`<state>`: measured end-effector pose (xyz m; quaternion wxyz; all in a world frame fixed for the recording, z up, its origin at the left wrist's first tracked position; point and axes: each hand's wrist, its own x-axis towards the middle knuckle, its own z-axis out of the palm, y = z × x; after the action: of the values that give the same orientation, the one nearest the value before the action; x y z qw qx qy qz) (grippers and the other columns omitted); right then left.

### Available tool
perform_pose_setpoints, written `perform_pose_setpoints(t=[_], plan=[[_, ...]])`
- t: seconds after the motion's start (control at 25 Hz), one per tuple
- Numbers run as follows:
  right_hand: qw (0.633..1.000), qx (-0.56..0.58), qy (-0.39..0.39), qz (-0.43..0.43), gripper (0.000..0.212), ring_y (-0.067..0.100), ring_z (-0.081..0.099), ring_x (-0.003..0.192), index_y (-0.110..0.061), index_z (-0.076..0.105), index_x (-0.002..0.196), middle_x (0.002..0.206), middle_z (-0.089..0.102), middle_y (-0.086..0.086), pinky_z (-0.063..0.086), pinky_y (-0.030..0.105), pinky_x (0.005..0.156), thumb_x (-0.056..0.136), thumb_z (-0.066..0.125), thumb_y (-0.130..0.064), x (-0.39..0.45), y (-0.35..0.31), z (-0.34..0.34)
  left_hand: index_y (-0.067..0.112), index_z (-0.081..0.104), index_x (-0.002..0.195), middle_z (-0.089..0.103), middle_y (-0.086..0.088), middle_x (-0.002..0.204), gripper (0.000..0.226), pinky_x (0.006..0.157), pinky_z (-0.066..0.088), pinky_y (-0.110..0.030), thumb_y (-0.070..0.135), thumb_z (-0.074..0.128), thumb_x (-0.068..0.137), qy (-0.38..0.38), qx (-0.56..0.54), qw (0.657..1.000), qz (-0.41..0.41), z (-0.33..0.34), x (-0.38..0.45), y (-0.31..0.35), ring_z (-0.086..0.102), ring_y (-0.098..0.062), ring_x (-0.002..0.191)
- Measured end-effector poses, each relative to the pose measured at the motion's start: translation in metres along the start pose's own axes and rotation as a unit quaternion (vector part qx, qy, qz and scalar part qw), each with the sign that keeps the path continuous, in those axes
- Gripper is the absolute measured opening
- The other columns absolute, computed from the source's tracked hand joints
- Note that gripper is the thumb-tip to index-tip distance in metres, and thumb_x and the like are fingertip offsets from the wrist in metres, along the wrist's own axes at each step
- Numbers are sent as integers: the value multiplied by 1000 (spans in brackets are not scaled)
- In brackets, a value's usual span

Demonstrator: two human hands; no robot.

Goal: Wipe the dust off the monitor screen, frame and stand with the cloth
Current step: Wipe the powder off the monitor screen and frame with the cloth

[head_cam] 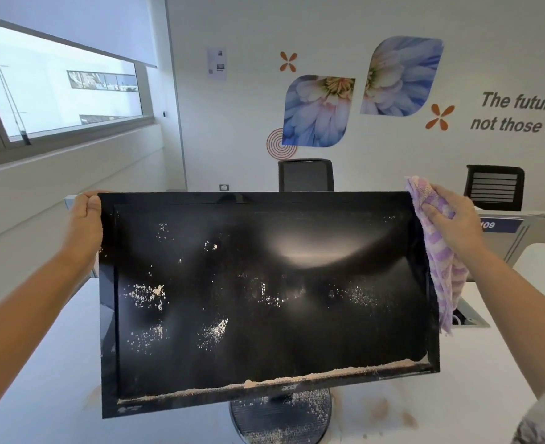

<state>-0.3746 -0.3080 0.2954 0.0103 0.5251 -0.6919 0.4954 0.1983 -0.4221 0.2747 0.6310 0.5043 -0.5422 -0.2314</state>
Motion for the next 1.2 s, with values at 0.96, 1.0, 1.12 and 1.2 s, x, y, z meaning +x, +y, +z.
perform_pose_setpoints(t=[0.96,1.0,1.12,1.2], plan=[[968,-249,5,41,34,25,47,66,-8,58,124,84,49,18,42,32,60,91,59,-16,-185,80,28,29,45,92,44,11,80,24,57,33,-21,24,23,101,-20,31,999,-3,-4,-10,7,39,-3,69],[965,-260,-9,39,35,25,47,66,-7,57,124,86,51,20,42,31,59,91,59,-16,-191,80,26,27,45,94,44,11,79,23,57,33,-21,24,23,101,-18,30,999,-6,-4,-10,8,39,-3,69],[959,-265,-44,87,34,30,50,70,-12,54,124,92,52,22,44,33,62,92,56,-22,-207,75,22,23,42,104,43,11,78,19,56,32,-21,23,24,100,-10,28,1000,-6,-3,-10,8,38,-2,67],[952,-283,-46,105,35,27,50,65,-7,54,123,87,52,21,45,32,62,92,58,-22,-218,71,22,25,42,106,42,11,77,18,55,31,-21,24,24,100,-9,28,1000,-7,-3,-8,7,37,-3,65]])
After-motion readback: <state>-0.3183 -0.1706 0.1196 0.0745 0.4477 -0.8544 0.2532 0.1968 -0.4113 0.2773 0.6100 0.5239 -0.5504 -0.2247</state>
